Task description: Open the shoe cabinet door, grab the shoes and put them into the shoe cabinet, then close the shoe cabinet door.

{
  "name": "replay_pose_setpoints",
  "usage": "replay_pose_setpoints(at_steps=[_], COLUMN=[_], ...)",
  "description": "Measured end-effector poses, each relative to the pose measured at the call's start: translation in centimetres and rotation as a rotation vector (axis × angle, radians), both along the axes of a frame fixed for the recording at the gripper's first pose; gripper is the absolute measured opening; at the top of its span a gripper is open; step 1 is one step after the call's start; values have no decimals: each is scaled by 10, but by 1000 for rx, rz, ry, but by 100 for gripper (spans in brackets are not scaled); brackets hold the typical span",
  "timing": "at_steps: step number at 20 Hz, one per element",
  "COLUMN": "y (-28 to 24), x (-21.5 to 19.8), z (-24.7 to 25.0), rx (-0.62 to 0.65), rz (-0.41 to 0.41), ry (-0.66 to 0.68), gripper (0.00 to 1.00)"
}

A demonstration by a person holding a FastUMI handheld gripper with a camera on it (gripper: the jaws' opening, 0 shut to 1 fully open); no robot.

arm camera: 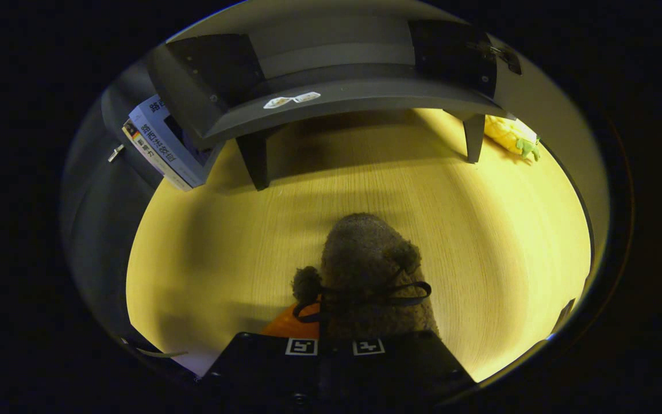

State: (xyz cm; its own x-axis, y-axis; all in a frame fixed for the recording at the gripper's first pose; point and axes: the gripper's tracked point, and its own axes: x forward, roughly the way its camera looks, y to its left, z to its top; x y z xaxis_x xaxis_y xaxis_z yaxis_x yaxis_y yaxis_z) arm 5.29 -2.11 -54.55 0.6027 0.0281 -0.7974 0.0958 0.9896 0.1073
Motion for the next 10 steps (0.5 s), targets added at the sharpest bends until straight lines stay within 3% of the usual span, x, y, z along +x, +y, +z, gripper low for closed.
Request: replay_pose_setpoints(at_steps=[10], y=[-10], x=[-38], z=[148], rx=[-9], rz=[-11], ry=[-155], gripper=[7])
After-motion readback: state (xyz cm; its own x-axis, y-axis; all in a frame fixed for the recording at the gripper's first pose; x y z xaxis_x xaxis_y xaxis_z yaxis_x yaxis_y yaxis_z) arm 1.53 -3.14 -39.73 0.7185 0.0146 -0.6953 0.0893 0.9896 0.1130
